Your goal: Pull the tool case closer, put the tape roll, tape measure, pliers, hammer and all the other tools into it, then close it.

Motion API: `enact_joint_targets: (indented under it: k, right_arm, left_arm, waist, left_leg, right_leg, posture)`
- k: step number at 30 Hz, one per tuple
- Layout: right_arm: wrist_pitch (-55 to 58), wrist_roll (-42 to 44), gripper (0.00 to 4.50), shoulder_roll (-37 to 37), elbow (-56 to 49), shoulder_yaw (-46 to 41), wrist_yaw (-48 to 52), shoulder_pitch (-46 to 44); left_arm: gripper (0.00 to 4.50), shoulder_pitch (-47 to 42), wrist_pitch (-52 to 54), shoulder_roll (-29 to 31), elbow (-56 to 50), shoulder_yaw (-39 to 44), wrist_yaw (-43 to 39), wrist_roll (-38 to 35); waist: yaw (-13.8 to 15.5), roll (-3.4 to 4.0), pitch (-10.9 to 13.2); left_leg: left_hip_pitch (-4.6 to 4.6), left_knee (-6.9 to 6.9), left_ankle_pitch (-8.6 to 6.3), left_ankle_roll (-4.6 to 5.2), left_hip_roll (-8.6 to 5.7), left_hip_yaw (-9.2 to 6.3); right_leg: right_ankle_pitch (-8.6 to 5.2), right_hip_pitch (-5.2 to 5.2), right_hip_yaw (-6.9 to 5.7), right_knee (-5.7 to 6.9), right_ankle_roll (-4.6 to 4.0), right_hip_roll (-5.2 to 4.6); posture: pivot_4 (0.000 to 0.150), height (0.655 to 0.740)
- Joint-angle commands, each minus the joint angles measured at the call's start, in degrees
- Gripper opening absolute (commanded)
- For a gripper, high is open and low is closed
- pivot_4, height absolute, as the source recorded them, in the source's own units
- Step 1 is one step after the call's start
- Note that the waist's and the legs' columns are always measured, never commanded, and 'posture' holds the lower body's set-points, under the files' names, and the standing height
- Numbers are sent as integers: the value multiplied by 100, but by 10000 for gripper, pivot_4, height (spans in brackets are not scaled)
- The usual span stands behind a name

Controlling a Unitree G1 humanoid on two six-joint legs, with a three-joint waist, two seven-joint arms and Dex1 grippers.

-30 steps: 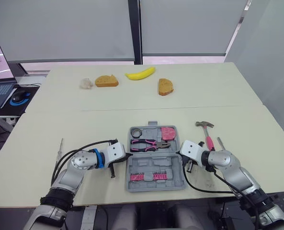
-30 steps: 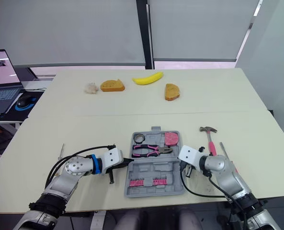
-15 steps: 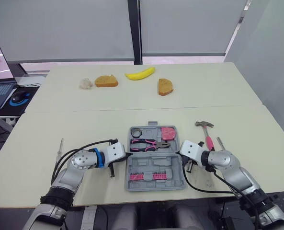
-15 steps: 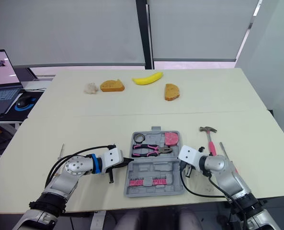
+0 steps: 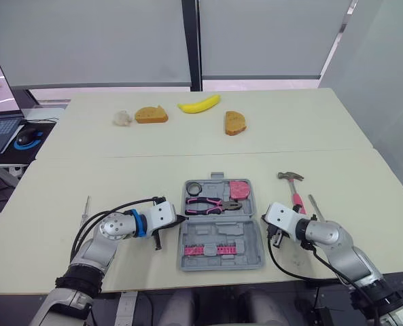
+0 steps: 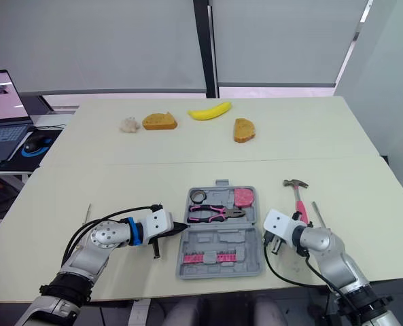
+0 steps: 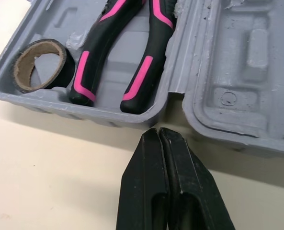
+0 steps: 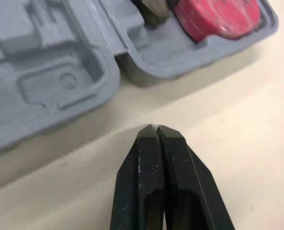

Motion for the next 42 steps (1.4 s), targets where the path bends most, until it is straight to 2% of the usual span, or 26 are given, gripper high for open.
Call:
enact_joint_targets:
  k: [1,4,9,10,11,17,24,25,27,30,37,42]
  right_arm:
    - [-128,207,0,-192,-597,-413,-24,160]
    - [-15,459,0,-315,-1133,-834,-18,430]
    - [356,1226,0,-621,-2113,-2388,94,1280]
    - [432,1396,0,-694,-2227,-2703,172,1448]
    - [514,1561,0,-759,-2320,-2992,262,1604]
    - [1052,2420,11959,-1224,-2533,-4268,992,2438]
    - [1414,2977,27407,-1772,-2276,-5151,1772,3046]
    - [1410,2998,29848,-1805,-2254,-5176,1815,3097]
    - [1491,2994,34810,-1889,-2288,-5152,1845,3180]
    - [1567,2987,44599,-1947,-2344,-5054,1785,3161]
    - [1436,3056,44599,-2096,-2335,-4909,1864,2906]
    - [1820,3741,44599,-2281,-2829,-4188,1958,1952]
  left_arm:
    - [303,167,87,287,-327,325,-79,-286]
    - [303,397,238,533,-721,711,-184,-708]
    - [303,1277,1081,1149,-1503,2135,-200,-1798]
    - [1975,1442,1241,1237,-1513,2436,-140,-1929]
    - [3958,1591,1415,1317,-1503,2713,-73,-2035]
    - [21140,2335,2301,1692,-1110,4077,-49,-2600]
    - [43056,2902,2708,2016,-174,4852,-139,-2685]
    - [45000,2916,2726,2019,-146,4875,-145,-2689]
    - [45000,2998,2769,1993,-152,4918,-189,-2714]
    - [45000,3019,2800,1939,-213,4921,-189,-2742]
    - [45000,3041,2944,1760,-390,4929,46,-2788]
    - [45000,3151,3209,1492,-642,5115,458,-2870]
  waist:
    - [-13,0,0]
    - [-18,0,1]
    - [-8,2,2]
    - [0,2,1]
    - [5,2,2]
    - [12,2,1]
    - [19,0,1]
    - [23,-2,-1]
    - [29,-5,-3]
    - [45,-6,-3]
    - [46,-6,-4]
    - [0,-5,-3]
  left_leg:
    - [0,-1,0,0,0,0]
    - [-9,-3,0,0,3,0]
    - [-27,-4,-1,0,5,-5]
    - [-27,-3,-1,0,3,-5]
    - [-23,-3,-1,1,2,-4]
    - [-18,-6,-2,2,5,-5]
    - [-14,-8,-2,2,8,-2]
    - [-15,-8,-3,2,8,-2]
    - [-15,-7,-3,2,8,-2]
    - [-17,-6,-3,1,8,-1]
    - [-24,-7,-3,1,8,3]
    - [-23,-10,-3,1,14,6]
  right_leg:
    - [0,-1,1,0,0,0]
    - [0,-11,1,-1,0,0]
    - [-1,-12,-2,-23,-1,-3]
    - [0,-12,-2,-25,0,-6]
    - [0,-7,-2,-28,0,-8]
    - [-1,-3,-6,-29,-1,-8]
    - [-2,0,-5,-32,-2,-9]
    - [-2,0,-5,-32,-2,-9]
    - [-2,0,-5,-34,-2,-12]
    - [-2,0,-4,-35,-3,-18]
    - [-5,-9,-2,-37,-7,-21]
    - [-5,-12,-2,-36,-8,-18]
  posture:
    - [1500,7400]
    - [1500,7400]
    - [1500,7400]
    - [1500,7400]
    - [1500,7400]
    - [1500,7400]
    - [1500,7400]
    - [1500,7400]
    - [1500,7400]
    - [1500,7400]
    - [1500,7400]
    - [1500,7400]
